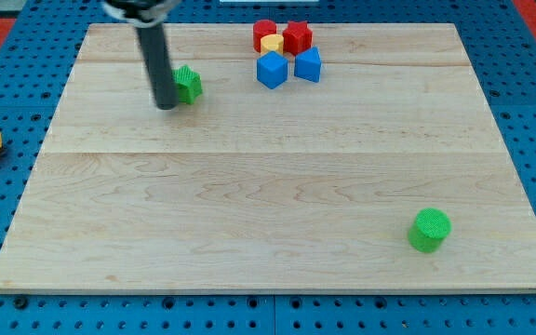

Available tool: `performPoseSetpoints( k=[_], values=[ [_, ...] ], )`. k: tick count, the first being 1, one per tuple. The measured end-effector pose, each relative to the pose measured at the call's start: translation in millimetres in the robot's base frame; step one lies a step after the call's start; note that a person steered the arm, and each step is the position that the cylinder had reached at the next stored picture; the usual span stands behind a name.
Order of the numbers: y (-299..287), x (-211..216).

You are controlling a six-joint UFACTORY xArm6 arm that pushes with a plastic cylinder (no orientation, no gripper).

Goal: Push the green star left to the blue cube

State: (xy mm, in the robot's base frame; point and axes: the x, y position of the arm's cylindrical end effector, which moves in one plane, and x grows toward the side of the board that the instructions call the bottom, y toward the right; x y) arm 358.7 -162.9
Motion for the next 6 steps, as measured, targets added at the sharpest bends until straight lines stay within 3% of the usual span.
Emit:
performPoseSetpoints(
  k=[1,2,3,4,5,6],
  values=[
    [-27,-10],
    [62,-23],
    [111,-39],
    [142,17],
    [252,27],
    [321,17]
  ],
)
